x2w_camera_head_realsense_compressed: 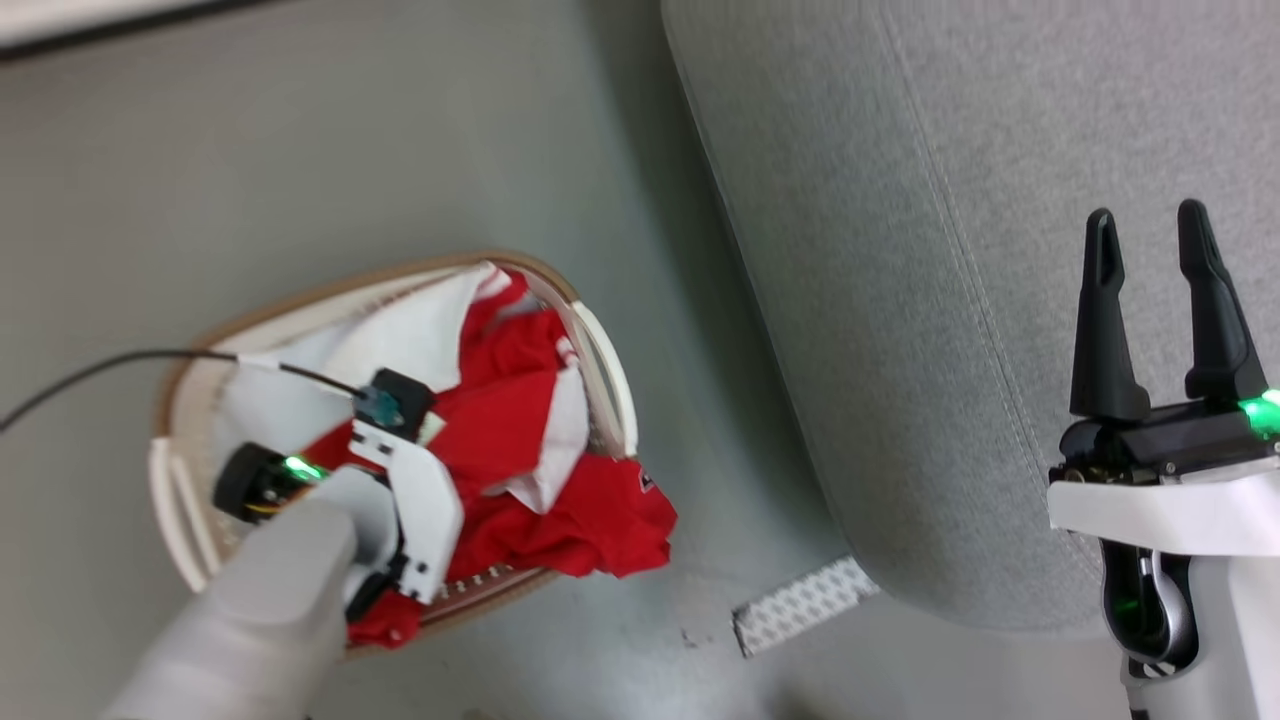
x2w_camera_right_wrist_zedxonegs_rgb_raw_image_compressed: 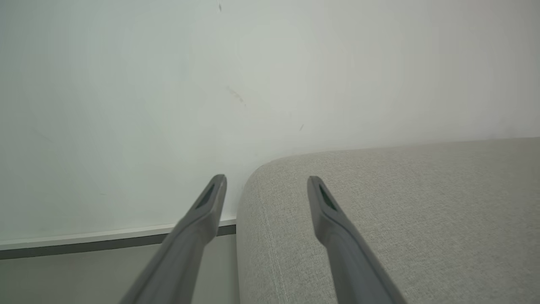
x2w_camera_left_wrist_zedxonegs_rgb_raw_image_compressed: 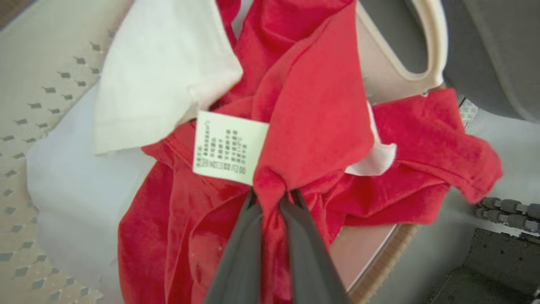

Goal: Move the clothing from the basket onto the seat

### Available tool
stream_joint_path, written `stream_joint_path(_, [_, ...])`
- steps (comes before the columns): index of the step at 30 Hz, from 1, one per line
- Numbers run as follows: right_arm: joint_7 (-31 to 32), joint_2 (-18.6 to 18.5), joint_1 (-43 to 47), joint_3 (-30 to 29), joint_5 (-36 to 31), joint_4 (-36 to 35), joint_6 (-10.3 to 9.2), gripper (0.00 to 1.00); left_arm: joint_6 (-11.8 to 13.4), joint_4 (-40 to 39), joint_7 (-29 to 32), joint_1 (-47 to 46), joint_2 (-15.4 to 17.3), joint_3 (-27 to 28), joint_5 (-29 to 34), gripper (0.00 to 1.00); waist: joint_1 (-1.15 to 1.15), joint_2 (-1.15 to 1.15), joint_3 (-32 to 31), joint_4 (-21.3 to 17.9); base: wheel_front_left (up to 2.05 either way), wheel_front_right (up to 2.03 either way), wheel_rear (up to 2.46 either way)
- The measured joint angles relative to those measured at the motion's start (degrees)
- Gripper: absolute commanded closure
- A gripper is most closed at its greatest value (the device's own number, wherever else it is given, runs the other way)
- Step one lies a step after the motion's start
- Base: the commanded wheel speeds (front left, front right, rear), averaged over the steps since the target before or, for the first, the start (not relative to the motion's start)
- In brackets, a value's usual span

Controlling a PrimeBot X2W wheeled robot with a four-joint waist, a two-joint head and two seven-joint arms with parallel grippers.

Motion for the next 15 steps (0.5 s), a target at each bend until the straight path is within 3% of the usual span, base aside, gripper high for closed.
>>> stream_joint_path(6, [0.0,0.04,2.02,-0.38,-3.59,1.38,0.0,0.0,0.0,-1.07,-5.66,1.98,-2.79,-1.13,-3.15,1.0,0.0,0.0,-6.67,2.95,0.0,0.0,0.0])
stream_joint_path(15, [0.0,0.08,5.11,0.16,-6.62,3.9,0.0,0.0,0.0,-3.76,-12.76,6.13,-4.41,-2.65,-7.01,1.0,-0.01,0.0,-17.37,7.53,0.0,0.0,0.0])
